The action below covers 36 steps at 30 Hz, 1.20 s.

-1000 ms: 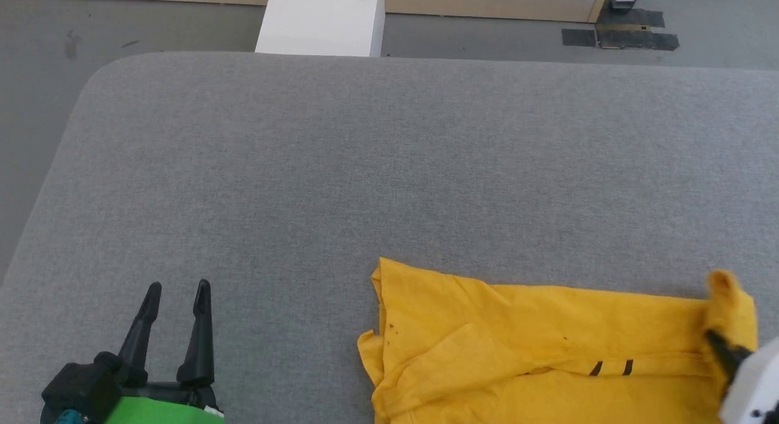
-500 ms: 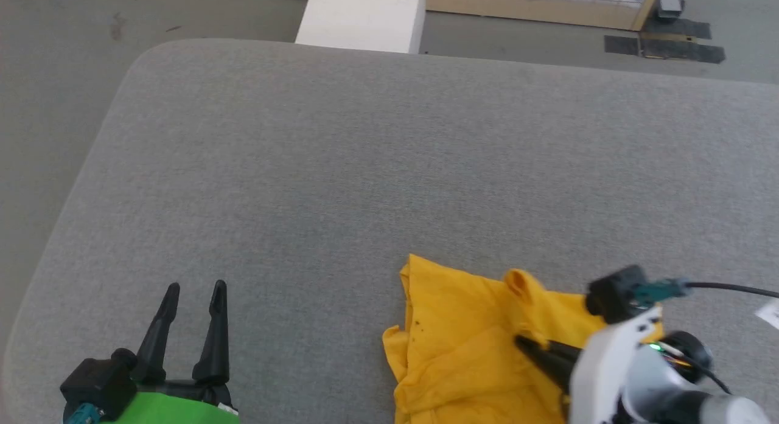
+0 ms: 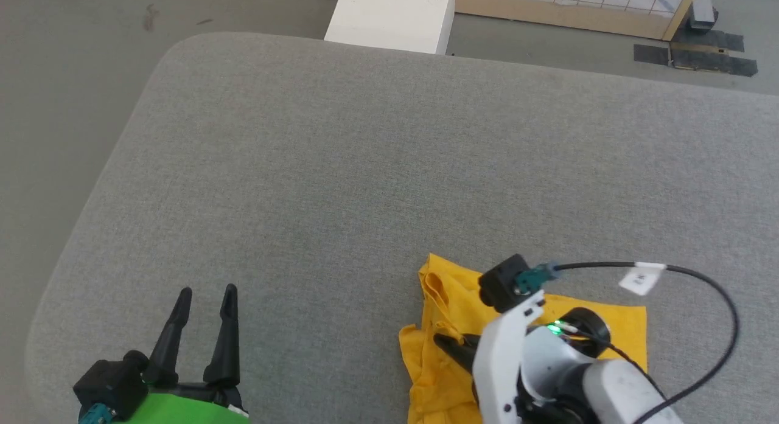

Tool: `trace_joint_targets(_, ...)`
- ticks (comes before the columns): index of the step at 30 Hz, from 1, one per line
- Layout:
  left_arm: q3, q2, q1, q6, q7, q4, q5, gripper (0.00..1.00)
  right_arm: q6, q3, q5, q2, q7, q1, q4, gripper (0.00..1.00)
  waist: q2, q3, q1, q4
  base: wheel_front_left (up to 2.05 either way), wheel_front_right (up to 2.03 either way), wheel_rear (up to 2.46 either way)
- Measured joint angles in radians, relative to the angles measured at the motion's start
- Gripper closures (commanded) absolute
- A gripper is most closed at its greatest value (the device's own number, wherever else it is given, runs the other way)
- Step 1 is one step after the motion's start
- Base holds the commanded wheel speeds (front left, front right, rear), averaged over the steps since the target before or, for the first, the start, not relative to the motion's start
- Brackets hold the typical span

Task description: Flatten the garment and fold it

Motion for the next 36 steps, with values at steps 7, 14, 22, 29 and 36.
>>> trace_joint_targets(7, -0.007, -0.012, -0.003, -0.004, 0.000, 0.018, 0.000, 0.00, 0.000, 0.021, -0.100, 0.048, -0.051, -0.056, 0.234, 0.00, 0.0000, -0.007, 0.0000, 0.002, 0.00, 0.00, 0.00)
trace_joint_targets(14, -0.018, -0.014, -0.003, -0.010, 0.000, 0.028, 0.000, 0.00, 0.000, 0.054, -0.043, 0.062, -0.133, -0.085, 0.269, 0.00, 0.0000, -0.026, 0.0000, -0.013, 0.00, 0.00, 0.00)
trace_joint_targets(22, -0.021, -0.009, 0.007, -0.005, 0.006, 0.014, 0.000, 0.00, 0.000, -0.143, -0.033, 0.046, -0.212, -0.020, 0.051, 0.00, 0.0000, -0.052, 0.0000, -0.049, 0.00, 0.00, 0.00)
trace_joint_targets(29, -0.014, 0.010, 0.025, 0.008, 0.015, -0.025, 0.008, 0.00, 0.000, -0.416, -0.186, -0.033, -0.261, 0.190, -0.143, 0.00, 0.0000, -0.047, 0.0000, -0.090, 0.00, 0.00, 0.00)
trace_joint_targets(36, -0.006, 0.021, 0.033, 0.012, 0.021, -0.050, 0.007, 0.00, 0.000, -0.463, -0.202, -0.001, -0.281, 0.313, -0.147, 0.00, 0.0000, -0.024, 0.0000, -0.125, 0.00, 0.00, 0.00)
